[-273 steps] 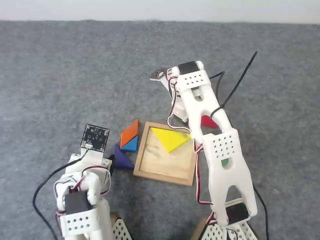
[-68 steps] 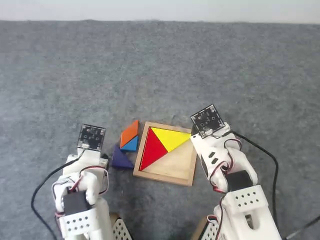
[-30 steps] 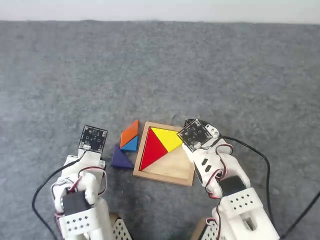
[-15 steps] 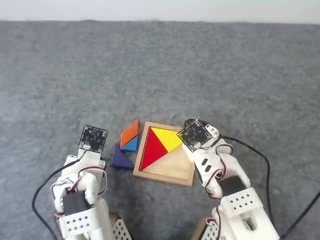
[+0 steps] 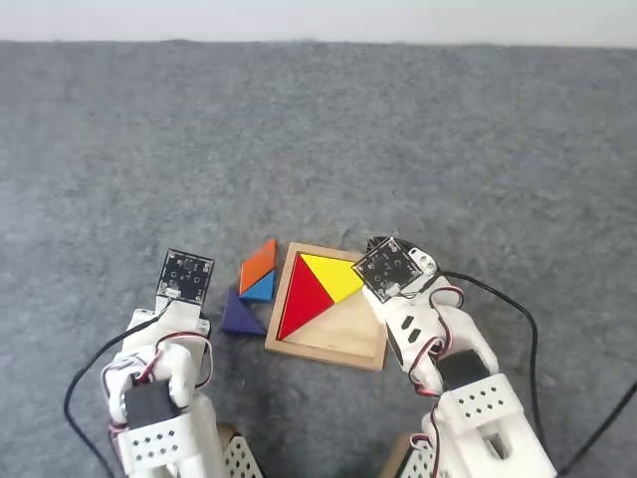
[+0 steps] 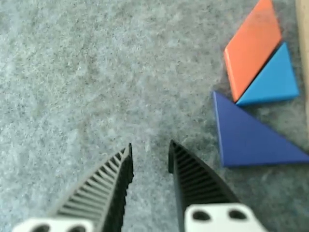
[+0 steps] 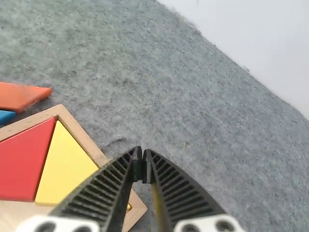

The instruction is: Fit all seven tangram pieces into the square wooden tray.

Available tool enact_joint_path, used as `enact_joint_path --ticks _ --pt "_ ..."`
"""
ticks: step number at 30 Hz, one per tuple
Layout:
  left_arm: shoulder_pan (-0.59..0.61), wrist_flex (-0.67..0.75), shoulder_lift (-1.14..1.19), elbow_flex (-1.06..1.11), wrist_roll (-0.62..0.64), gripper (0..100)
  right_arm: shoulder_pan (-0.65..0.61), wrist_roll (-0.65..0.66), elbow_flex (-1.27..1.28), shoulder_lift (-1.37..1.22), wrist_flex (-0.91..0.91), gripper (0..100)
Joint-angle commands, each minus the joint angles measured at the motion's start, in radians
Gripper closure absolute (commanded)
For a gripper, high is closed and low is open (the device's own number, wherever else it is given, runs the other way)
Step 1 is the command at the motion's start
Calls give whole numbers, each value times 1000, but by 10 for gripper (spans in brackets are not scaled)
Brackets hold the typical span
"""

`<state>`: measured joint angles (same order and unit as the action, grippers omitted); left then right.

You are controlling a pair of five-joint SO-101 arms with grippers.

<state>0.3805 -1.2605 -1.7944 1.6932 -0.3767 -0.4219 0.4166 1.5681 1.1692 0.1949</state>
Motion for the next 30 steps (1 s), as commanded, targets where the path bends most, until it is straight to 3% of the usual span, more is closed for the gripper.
enact_joint_path --ticks 1,18,23,30 --pt "6 -6 3 -8 -11 885 1 15 -12 25 -22 990" --pt "6 -6 3 -8 -11 885 2 17 -32 22 -12 990" --pt "6 -6 3 -8 -11 885 2 9 -255 -88 274 990" --pt "6 -6 3 -8 -11 885 71 11 -535 -443 446 988"
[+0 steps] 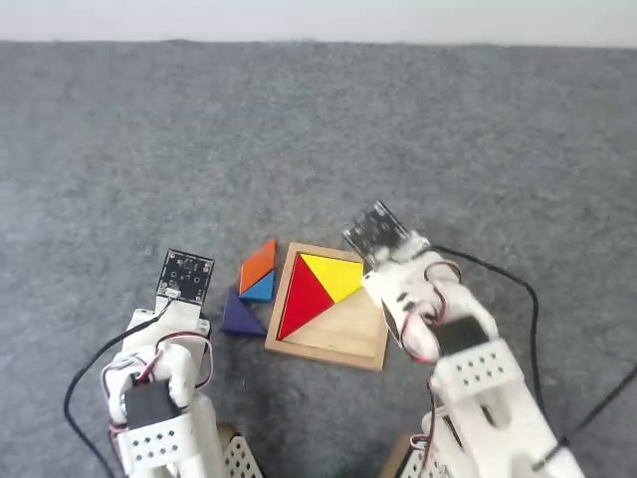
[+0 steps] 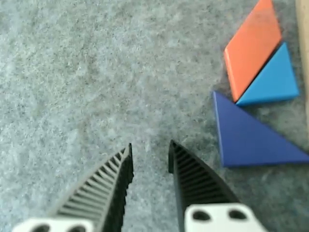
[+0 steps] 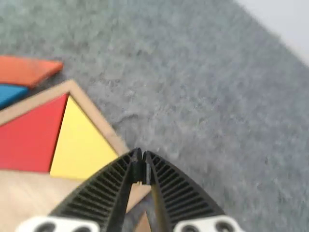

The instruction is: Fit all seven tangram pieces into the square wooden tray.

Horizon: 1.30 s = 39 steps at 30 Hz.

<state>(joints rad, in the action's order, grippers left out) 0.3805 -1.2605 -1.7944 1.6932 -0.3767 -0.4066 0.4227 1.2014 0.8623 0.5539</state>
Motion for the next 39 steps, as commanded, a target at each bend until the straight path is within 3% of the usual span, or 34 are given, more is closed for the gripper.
enact_joint_path --ticks 1,6,11,18,24,28,35,39 --pt "6 -6 3 -8 -11 885 84 3 -226 -186 133 988" --pt "2 -6 3 -8 -11 885 159 2 -462 -427 328 972" --pt "2 -6 3 -8 -11 885 137 14 -543 -576 380 820" --pt "2 -2 3 -8 -11 885 111 267 -508 -530 541 822" --pt "2 78 2 -8 -12 884 128 354 -334 -524 421 728" --pt "-15 224 3 -28 -5 888 128 338 -318 -524 407 753" --pt "-35 129 11 -248 83 884 128 339 -315 -533 395 790" --pt "-153 51 12 -318 109 884 130 341 -327 -608 351 793"
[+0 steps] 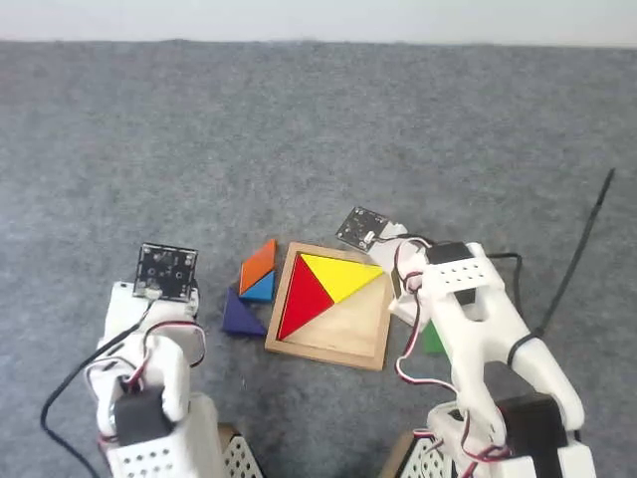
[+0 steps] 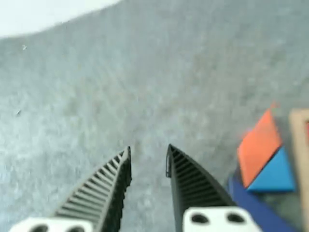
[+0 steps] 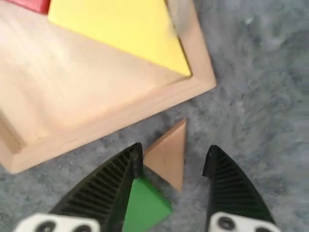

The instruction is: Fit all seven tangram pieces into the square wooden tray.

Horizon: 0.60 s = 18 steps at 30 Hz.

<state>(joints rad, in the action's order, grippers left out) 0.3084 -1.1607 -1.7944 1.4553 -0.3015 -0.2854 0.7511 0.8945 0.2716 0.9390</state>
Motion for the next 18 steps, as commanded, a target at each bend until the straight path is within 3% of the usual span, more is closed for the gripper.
enact_joint_path --ticks 1,3,10,14,18 --pt "-120 -61 12 -82 46 884 8 14 -32 -45 -35 794" --pt "-166 -69 12 -81 55 884 8 14 -60 -85 -35 794" --pt "-164 -66 55 -82 52 883 70 14 -140 -186 -35 794" --pt "-164 34 249 -104 52 883 71 14 -166 -222 -25 803" --pt "-149 110 540 -120 51 883 73 8 -181 -226 -7 902"
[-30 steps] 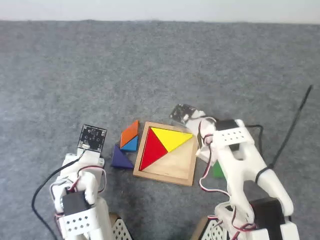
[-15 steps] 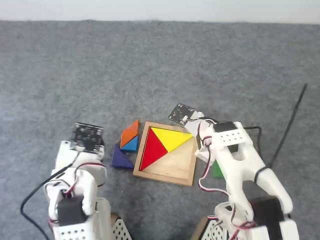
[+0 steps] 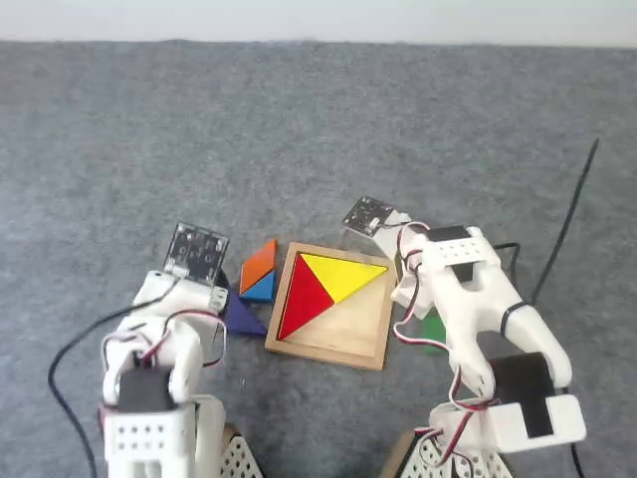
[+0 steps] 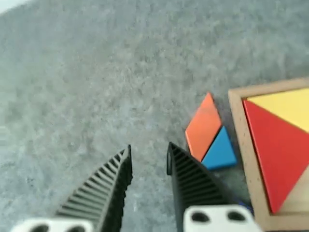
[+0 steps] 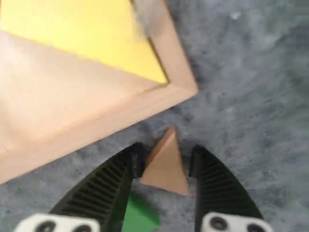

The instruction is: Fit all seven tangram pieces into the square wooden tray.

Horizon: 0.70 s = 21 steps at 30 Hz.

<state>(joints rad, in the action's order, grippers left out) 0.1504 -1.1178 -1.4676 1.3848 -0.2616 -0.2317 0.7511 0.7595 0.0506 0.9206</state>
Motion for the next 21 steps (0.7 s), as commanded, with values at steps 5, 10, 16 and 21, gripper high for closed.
enact_joint_path --ticks 5,10,16,21 --pt "98 204 434 -38 -46 887 21 -12 -51 -5 12 946" --pt "112 298 446 27 -91 885 35 -49 -74 19 48 946" --pt "114 295 446 36 -121 884 58 40 -146 124 225 853" --pt "114 296 446 42 -123 884 54 169 -130 159 309 772"
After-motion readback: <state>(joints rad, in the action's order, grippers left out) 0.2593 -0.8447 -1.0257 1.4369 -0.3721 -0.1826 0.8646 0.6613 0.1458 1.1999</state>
